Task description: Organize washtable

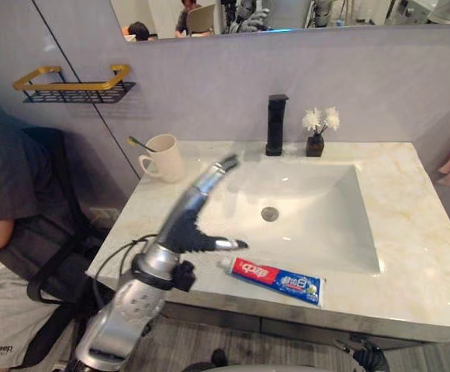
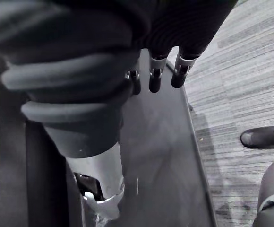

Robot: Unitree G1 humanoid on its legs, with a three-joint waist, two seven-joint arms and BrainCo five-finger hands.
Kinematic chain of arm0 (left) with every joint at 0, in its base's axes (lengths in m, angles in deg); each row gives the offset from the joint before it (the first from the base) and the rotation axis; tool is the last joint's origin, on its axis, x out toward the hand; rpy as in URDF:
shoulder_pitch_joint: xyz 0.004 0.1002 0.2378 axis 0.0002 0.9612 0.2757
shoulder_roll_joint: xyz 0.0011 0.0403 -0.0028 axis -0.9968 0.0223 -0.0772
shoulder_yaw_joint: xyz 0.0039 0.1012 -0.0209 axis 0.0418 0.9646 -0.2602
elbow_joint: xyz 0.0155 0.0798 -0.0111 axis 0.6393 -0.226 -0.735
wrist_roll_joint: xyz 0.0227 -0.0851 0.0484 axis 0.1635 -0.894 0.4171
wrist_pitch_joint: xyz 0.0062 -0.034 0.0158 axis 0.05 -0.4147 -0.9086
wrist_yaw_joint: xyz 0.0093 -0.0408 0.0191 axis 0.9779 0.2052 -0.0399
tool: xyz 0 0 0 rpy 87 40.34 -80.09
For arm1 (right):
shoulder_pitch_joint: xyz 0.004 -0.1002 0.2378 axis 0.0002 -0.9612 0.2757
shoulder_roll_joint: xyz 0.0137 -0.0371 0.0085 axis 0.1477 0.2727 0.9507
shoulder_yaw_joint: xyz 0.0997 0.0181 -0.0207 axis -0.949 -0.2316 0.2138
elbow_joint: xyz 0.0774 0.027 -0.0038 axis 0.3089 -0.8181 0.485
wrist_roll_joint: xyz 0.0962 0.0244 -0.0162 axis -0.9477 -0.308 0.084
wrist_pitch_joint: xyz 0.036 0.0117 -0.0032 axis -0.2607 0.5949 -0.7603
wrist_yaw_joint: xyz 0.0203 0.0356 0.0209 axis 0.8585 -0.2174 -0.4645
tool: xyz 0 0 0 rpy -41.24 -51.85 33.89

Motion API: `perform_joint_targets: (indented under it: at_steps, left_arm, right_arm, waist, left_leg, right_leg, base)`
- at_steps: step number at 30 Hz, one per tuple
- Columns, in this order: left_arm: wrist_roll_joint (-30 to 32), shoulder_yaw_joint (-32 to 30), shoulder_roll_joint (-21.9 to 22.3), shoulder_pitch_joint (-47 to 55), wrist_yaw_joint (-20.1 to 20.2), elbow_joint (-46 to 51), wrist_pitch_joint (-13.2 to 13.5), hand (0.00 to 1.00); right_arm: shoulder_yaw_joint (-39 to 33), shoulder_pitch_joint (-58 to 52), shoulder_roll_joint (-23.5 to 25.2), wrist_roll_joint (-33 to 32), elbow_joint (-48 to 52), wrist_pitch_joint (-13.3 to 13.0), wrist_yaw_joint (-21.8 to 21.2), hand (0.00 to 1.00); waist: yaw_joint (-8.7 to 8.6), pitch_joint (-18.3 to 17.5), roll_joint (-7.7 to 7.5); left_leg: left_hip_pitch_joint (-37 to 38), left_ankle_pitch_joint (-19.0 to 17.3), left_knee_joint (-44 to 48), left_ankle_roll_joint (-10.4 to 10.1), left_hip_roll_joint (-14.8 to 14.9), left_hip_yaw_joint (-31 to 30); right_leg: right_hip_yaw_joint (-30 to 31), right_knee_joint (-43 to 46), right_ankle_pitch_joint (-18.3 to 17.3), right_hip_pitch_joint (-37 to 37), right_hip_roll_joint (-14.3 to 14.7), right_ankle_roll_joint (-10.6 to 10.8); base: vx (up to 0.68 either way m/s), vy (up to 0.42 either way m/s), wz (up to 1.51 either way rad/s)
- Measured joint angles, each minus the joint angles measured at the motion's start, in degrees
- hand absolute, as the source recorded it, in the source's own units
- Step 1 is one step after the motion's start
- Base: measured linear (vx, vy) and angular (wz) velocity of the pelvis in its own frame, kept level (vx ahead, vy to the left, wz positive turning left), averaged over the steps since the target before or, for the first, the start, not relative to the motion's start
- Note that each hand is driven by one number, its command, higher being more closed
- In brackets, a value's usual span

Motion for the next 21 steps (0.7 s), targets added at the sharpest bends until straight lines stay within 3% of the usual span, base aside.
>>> perform_joint_targets:
  at_steps: [10, 21]
  left_arm:
    - [7.9, 8.1, -2.2, -0.5, 4.6, -11.1, 0.3, 0.0]
    - [16.3, 9.5, -2.2, -0.4, 5.3, -20.9, -0.5, 0.0]
  right_arm:
    - [2.7, 1.2, -0.6, 0.1, -1.9, -0.4, -0.7, 0.0]
    - [4.2, 1.7, -0.8, 0.5, -1.9, -0.4, -0.7, 0.0]
  waist:
    - [-0.16, -0.5, -1.07]
    - [-0.51, -0.9, -1.81]
  left_leg:
    - [1.4, 0.1, -0.9, -0.1, 0.4, 1.6]
    - [1.8, 0.4, -2.2, -0.1, -0.3, 1.3]
  right_leg:
    - [2.0, -0.1, 0.4, 0.0, 0.3, -0.3]
    - [2.2, -1.4, 1.2, 0.0, -0.2, 0.1]
  base:
    - [-0.02, -0.007, -0.1]
    - [-0.03, 0.008, -0.03]
